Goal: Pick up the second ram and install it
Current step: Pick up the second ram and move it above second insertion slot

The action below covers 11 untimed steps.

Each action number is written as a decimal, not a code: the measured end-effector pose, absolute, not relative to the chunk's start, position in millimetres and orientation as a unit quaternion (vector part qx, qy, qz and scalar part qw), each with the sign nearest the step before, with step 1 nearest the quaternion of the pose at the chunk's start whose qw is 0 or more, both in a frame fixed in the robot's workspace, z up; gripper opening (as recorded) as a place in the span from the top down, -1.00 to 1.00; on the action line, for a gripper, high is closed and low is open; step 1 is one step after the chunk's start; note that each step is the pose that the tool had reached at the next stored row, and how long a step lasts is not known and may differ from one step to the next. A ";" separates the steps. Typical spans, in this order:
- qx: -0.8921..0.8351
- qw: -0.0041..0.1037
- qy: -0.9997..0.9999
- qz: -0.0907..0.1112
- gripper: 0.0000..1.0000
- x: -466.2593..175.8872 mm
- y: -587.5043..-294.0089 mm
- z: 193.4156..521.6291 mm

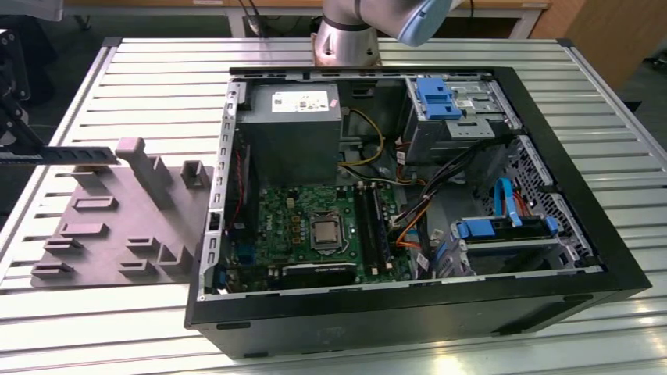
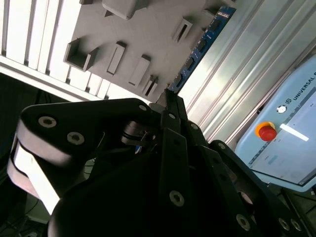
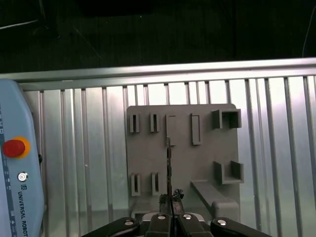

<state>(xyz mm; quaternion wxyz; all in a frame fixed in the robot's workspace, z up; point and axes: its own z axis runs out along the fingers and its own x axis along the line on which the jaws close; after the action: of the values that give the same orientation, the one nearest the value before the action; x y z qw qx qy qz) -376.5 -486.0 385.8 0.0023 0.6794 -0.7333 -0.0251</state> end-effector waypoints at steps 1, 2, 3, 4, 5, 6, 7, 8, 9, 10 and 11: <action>0.679 0.002 -0.733 -0.025 0.76 -376.5 -486.0 386.5; 0.679 0.002 -0.733 -0.025 0.76 -376.5 -486.0 387.3; 0.679 0.002 -0.733 -0.025 0.76 -376.5 -486.0 388.1; 0.679 0.002 -0.733 -0.025 0.76 -376.5 -486.0 388.8; 0.679 0.002 -0.733 -0.025 0.76 -376.5 -486.0 389.1; 0.679 0.002 -0.733 -0.025 0.76 -376.5 -485.9 389.0; 0.679 0.002 -0.733 -0.025 0.76 -376.5 -485.9 389.0; 0.679 0.002 -0.733 -0.025 0.76 -376.5 -485.9 389.2; 0.679 0.002 -0.733 -0.025 0.76 -376.5 -485.9 389.3; 0.679 0.002 -0.733 -0.025 0.76 -376.4 -485.9 389.4; 0.679 0.002 -0.733 -0.025 0.76 -375.9 -485.8 389.5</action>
<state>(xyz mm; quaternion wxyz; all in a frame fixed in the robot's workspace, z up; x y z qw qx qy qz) -375.9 -485.8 389.5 0.0024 0.6794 -0.7334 -0.0251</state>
